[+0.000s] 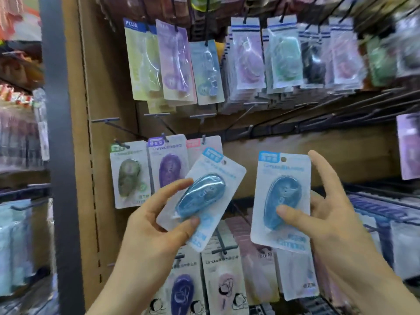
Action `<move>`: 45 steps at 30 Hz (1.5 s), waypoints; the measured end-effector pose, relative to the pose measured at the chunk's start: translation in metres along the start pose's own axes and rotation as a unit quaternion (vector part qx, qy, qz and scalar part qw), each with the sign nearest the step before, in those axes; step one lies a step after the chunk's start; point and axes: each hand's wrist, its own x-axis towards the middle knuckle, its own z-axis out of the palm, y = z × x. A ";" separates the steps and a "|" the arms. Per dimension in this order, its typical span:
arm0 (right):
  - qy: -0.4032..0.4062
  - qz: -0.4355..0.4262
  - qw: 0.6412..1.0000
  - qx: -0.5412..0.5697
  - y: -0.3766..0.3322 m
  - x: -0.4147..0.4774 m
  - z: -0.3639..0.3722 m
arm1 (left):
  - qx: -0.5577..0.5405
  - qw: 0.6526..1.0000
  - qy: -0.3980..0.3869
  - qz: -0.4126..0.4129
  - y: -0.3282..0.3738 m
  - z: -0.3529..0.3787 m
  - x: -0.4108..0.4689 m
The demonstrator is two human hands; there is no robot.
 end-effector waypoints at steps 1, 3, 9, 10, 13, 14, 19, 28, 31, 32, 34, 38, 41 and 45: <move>-0.002 -0.004 1.000 -0.015 -0.002 0.005 -0.002 | 0.000 1.000 -0.015 0.002 -0.001 0.002 0.003; -0.003 -0.008 0.999 -0.032 -0.005 0.017 -0.004 | 0.017 1.000 -0.020 0.014 -0.002 0.008 0.007; -0.019 -0.011 0.999 -0.032 -0.017 0.065 0.005 | 0.050 0.997 0.006 0.057 -0.004 0.020 0.009; -0.020 -0.012 0.999 -0.038 -0.018 0.072 0.007 | 0.050 0.997 0.013 0.056 -0.005 0.020 0.008; -0.028 -0.004 0.998 -0.062 -0.020 0.089 0.012 | 0.048 0.997 0.015 0.054 -0.004 0.020 0.009; -0.032 0.001 0.997 -0.065 -0.020 0.093 0.013 | 0.046 0.997 0.018 0.057 -0.004 0.019 0.010; -0.044 -0.007 0.996 -0.084 -0.016 0.100 0.013 | 0.018 0.998 0.028 0.053 0.002 0.021 0.013; -0.053 -0.029 0.985 -0.161 0.002 0.107 0.009 | 0.017 0.999 0.008 0.043 0.005 0.028 0.013; -0.047 -0.038 0.978 -0.200 0.004 0.120 0.010 | 0.034 0.998 0.007 0.044 0.002 0.027 0.015; -0.051 -0.040 0.973 -0.221 0.005 0.124 0.010 | 0.036 0.998 0.009 0.043 0.004 0.028 0.016; -0.061 -0.035 0.966 -0.248 0.009 0.127 0.011 | 0.029 0.999 0.010 0.042 0.009 0.033 0.017; -0.061 -0.032 0.948 -0.310 0.017 0.133 0.015 | 0.051 0.997 0.022 0.053 0.008 0.041 0.016; -0.004 -0.068 0.921 -0.384 0.010 0.121 0.015 | 0.099 0.992 0.026 0.079 0.004 0.042 0.017; -0.013 -0.024 0.984 -0.175 -0.010 0.074 0.011 | 0.165 0.973 0.053 0.153 0.003 0.049 0.019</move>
